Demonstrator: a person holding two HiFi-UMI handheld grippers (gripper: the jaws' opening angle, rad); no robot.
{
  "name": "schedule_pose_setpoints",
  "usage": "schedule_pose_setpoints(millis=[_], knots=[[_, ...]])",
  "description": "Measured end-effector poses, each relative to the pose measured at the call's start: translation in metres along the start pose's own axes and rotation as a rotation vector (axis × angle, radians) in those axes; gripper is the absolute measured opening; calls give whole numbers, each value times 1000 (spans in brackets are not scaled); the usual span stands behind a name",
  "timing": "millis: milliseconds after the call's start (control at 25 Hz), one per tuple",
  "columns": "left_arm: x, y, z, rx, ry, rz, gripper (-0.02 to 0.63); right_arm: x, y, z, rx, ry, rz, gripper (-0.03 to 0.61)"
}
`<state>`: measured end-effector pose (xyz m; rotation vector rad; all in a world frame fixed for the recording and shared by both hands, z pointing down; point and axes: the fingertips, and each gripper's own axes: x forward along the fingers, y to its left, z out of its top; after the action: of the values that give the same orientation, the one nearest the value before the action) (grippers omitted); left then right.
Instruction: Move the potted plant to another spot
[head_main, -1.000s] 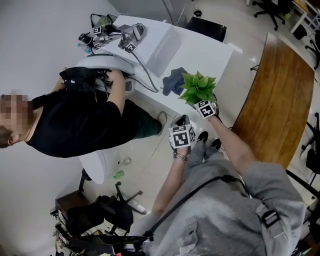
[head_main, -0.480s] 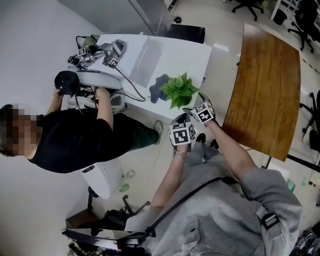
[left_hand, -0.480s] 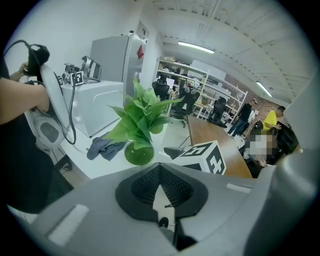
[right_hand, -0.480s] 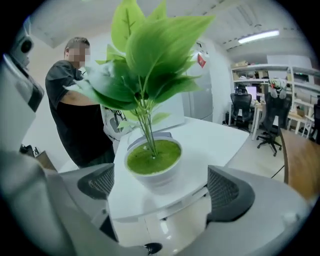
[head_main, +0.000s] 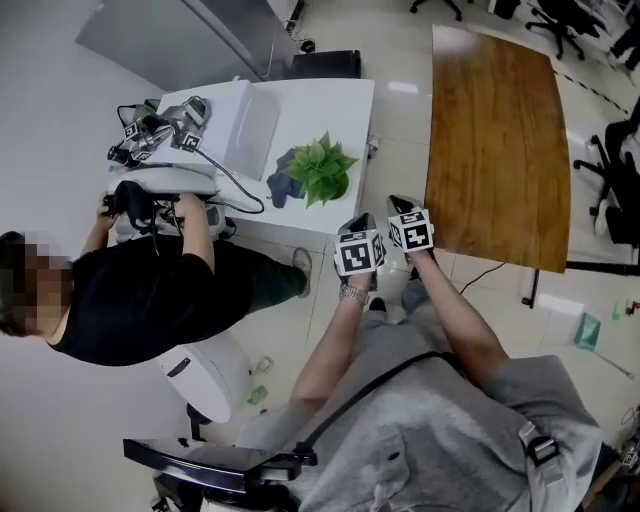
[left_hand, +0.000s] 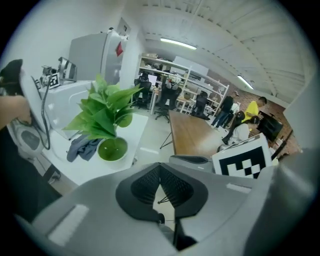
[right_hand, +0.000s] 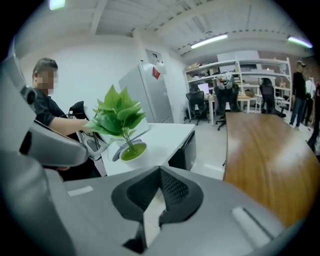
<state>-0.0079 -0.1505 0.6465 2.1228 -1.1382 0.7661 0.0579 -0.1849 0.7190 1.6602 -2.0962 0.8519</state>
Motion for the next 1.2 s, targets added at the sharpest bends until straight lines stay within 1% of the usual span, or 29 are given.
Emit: schedule_pose_setpoints(millis=[160, 240, 320, 360, 440, 520, 600, 720, 840, 960, 1040, 1120, 1200], knots=[[-15, -34, 0, 103, -51, -94, 15, -52, 14, -4, 99, -3, -44, 0], [-33, -46, -12, 140, -71, -143, 15, -78, 26, -11, 158, -29, -72, 0], [-54, -49, -34, 173, -70, -175, 15, -103, 43, -25, 207, -40, -101, 0], [-63, -48, -48, 186, -60, -186, 15, -115, 54, -33, 212, -37, -107, 0], [-76, -47, -74, 200, -25, -211, 15, -132, 76, -46, 184, -25, -106, 0], [-85, -48, -87, 185, 0, -234, 15, -145, 88, -50, 159, -18, -98, 0], [-92, -52, -88, 172, -8, -253, 15, -154, 91, -47, 166, -30, -88, 0], [-94, -62, -79, 188, -40, -278, 15, -164, 87, -34, 175, -60, -92, 0], [-98, -67, -68, 199, -50, -268, 15, -171, 86, -21, 166, -83, -85, 0], [-96, -76, -70, 202, -44, -270, 15, -182, 84, -10, 144, -103, -68, 0], [-98, -89, -71, 192, -40, -297, 15, -192, 78, -6, 164, -124, -67, 0], [-100, -100, -72, 208, -42, -315, 15, -202, 72, -5, 201, -144, -70, 0], [-101, -106, -67, 225, -55, -317, 15, -206, 66, -7, 210, -143, -79, 0]])
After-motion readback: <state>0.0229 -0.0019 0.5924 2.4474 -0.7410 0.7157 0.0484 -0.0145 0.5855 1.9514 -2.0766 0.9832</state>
